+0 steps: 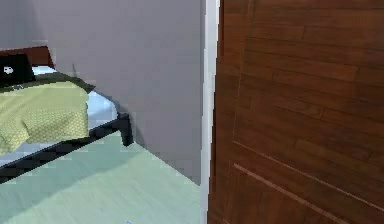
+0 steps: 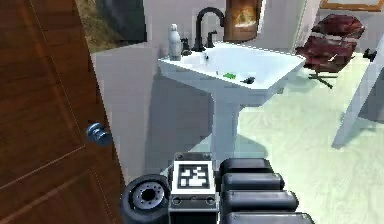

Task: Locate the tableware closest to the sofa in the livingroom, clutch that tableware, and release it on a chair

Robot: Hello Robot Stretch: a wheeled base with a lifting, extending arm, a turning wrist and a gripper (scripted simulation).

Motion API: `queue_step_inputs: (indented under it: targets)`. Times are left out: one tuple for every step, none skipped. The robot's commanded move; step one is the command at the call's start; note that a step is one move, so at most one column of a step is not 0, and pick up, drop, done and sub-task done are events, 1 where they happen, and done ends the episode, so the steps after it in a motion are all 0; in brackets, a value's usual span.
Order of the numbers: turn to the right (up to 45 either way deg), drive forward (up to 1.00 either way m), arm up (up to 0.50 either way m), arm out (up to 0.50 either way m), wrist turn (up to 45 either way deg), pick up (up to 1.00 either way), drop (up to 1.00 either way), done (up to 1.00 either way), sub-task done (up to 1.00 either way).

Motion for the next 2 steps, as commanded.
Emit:
queue_step_inputs:
  targets:
    - [0.0,0.4,0.0,0.0,0.0,0.0,0.0,0.0,0.0]
    - [-45.0,0.0,0.0,0.0,0.0,0.0,0.0,0.0,0.0]
